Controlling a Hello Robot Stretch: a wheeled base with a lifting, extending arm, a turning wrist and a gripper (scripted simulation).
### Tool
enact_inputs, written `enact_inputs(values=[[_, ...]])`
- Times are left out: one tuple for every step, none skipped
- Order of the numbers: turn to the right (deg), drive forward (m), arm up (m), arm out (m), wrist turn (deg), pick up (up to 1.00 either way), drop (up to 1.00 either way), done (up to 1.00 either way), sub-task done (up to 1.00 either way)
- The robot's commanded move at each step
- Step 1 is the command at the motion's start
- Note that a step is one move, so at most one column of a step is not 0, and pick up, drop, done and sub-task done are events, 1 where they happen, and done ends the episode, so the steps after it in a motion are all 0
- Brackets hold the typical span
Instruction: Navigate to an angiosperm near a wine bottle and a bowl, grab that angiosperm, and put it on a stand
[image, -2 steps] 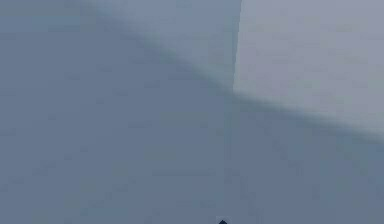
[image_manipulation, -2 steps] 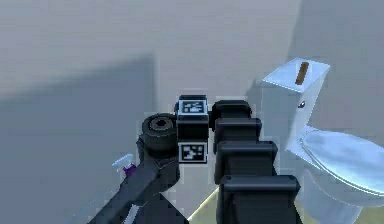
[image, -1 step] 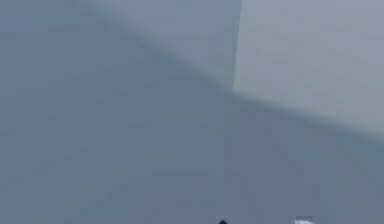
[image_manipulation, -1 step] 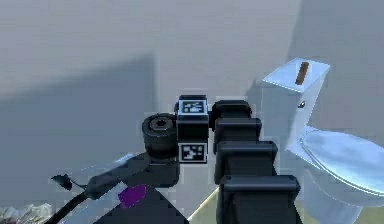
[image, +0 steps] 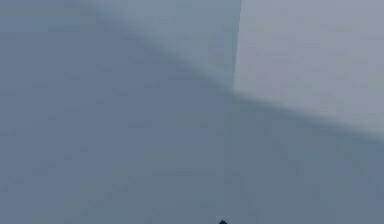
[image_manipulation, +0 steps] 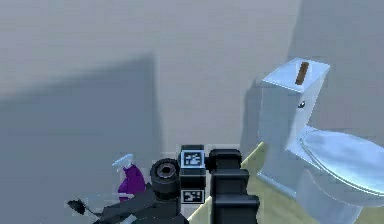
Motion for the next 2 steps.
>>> enact_inputs(values=[[0.0, 0.0, -0.32, 0.0, 0.0, 0.0, 0.0, 0.0, 0.0], [0.0, 0.0, 0.0, 0.0, 0.0, 0.0, 1.0, 0.0, 0.0]])
